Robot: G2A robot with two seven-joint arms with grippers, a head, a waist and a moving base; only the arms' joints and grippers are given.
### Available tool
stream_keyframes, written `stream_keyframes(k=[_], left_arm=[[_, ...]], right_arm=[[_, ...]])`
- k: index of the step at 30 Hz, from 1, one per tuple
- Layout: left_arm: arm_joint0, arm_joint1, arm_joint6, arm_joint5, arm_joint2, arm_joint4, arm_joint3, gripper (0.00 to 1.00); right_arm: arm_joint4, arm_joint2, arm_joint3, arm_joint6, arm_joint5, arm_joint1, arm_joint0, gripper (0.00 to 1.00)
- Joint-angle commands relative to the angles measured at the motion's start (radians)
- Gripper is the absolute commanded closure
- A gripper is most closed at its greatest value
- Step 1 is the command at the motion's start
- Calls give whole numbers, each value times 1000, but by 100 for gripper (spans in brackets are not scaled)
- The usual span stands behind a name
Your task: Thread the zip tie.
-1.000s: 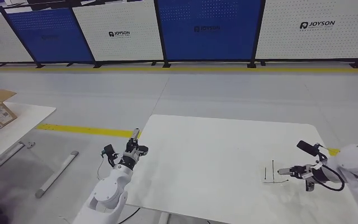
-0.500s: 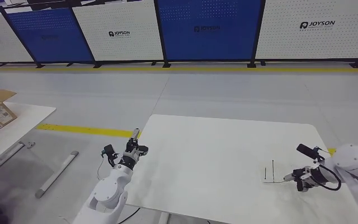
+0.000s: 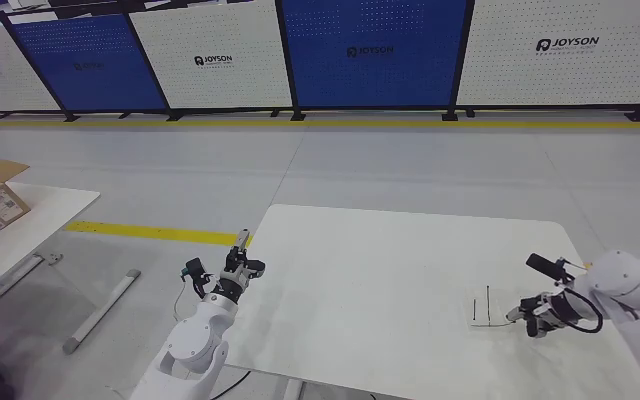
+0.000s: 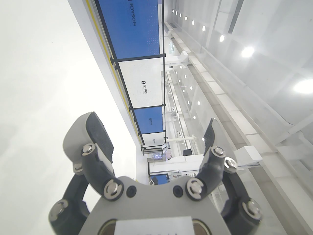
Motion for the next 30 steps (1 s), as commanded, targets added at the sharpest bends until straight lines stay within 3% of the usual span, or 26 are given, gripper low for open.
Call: stream_keyframes(k=[1, 7, 21, 30], left_arm=[[0, 0, 0, 0, 0, 0, 0, 0], [0, 0, 0, 0, 0, 0, 0, 0], [0, 0, 0, 0, 0, 0, 0, 0], [0, 0, 0, 0, 0, 0, 0, 0]], right_arm=[[-1, -9, 10, 0, 0, -4, 8, 69], [6, -42, 40, 0, 0, -20, 30, 79], [13, -84, 65, 0, 0, -40, 64, 78], [12, -91, 67, 0, 0, -43, 70, 92]])
